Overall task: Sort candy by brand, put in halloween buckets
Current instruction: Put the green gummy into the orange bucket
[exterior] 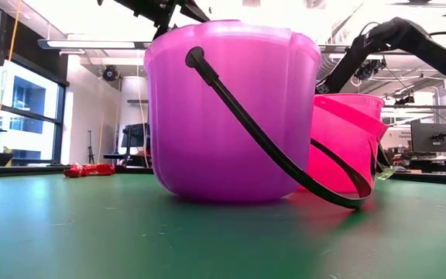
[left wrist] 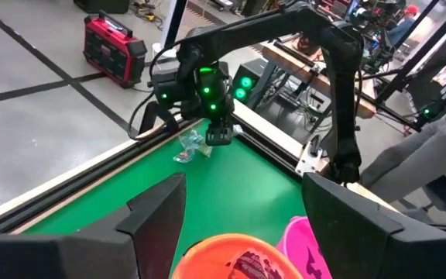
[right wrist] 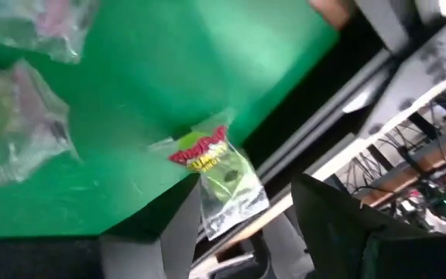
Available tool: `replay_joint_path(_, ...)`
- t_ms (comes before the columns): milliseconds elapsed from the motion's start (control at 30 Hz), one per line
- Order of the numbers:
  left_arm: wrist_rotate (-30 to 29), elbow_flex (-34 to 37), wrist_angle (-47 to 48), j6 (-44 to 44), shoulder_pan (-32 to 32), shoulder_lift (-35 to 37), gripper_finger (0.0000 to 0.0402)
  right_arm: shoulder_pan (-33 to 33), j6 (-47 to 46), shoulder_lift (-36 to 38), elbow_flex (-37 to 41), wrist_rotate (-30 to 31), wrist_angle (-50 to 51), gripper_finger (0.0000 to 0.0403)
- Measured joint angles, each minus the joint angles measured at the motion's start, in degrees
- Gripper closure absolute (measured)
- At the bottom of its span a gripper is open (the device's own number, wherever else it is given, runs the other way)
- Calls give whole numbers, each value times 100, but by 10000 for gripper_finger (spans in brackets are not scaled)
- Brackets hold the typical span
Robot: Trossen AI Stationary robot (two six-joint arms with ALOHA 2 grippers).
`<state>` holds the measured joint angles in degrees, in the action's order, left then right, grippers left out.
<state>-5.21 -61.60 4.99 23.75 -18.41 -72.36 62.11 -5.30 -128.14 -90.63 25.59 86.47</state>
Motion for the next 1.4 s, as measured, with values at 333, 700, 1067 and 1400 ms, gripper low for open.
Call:
replay_joint_path(333, 0, 0, -4, 168, 0, 0, 153, 95, 339, -203, 7, -189, 95, 219)
replay_joint_path(700, 4, 7, 1, 115, 0, 119, 153, 78, 531, -175, -33, -203, 353, 387)
replay_joint_path(1067, -341, 4, 29, -609, -224, 1398, 153, -250, 309, 1294, -799, -1619, -90, 401)
replay_joint_path(1400, -448, 4, 1012, -587, -229, 1576, 154, -1965, 112, 2698, -669, -5140, -1970, 402)
